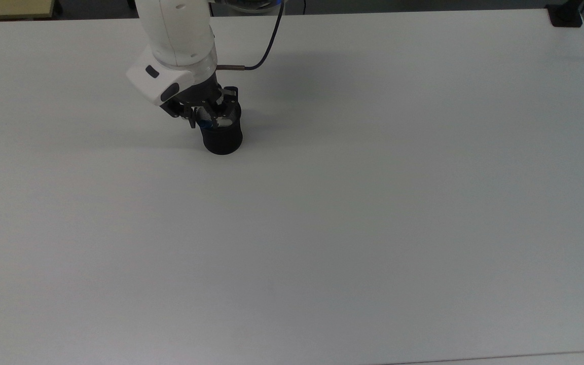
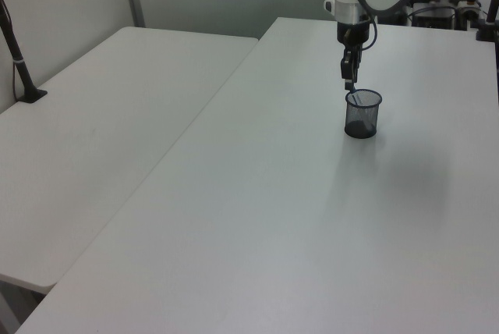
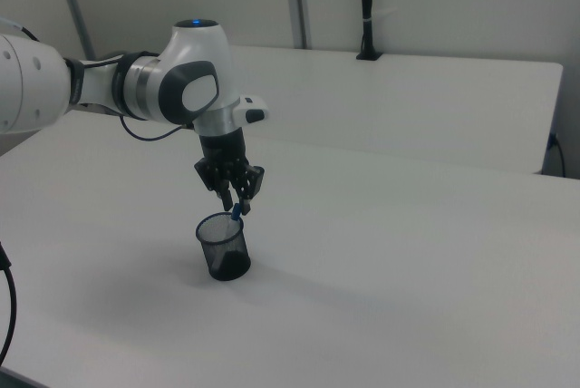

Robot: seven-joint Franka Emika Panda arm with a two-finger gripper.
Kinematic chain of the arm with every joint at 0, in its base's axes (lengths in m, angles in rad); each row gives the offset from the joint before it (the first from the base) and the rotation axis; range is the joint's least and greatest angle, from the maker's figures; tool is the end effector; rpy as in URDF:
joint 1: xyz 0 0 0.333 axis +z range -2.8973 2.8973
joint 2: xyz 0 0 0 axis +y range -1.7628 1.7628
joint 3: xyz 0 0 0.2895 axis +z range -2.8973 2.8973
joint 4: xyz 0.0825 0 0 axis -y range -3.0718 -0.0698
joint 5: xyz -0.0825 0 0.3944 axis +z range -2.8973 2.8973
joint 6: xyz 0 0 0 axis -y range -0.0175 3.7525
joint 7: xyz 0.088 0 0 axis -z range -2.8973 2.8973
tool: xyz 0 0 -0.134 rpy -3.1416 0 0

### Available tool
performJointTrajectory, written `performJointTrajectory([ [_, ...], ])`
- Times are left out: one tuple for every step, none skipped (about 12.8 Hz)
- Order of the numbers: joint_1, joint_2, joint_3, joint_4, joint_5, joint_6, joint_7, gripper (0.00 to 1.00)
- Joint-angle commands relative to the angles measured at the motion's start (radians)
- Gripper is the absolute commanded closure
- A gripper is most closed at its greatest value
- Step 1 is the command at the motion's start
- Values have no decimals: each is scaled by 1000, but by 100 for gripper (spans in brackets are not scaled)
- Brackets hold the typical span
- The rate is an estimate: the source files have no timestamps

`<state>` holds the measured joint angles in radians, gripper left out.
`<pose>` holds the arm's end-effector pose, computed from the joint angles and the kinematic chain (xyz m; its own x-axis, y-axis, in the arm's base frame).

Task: Remove the marker
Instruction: 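Move the gripper down over the mesh cup to the marker cap, then close the gripper on the blue-capped marker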

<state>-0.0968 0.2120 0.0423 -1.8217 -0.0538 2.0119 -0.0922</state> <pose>0.6152 -0.0389 0.3607 0.9979 0.0598 -0.0255 0.0607 -0.9975 0.0371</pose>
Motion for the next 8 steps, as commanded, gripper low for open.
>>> performJointTrajectory([
  [12, 1, 1, -10, -11, 22, 25, 81],
  [12, 1, 1, -8, -9, 22, 25, 86],
  [12, 1, 1, -8, -8, 22, 26, 90],
  [12, 0, 1, -7, -8, 21, 26, 93],
  [12, -2, 1, -7, -6, 19, 26, 93],
  [12, -3, 1, -4, -5, 18, 26, 94],
  [12, -15, 1, -2, -3, 7, 26, 94],
  [11, -28, 1, 5, 0, 4, 29, 94],
])
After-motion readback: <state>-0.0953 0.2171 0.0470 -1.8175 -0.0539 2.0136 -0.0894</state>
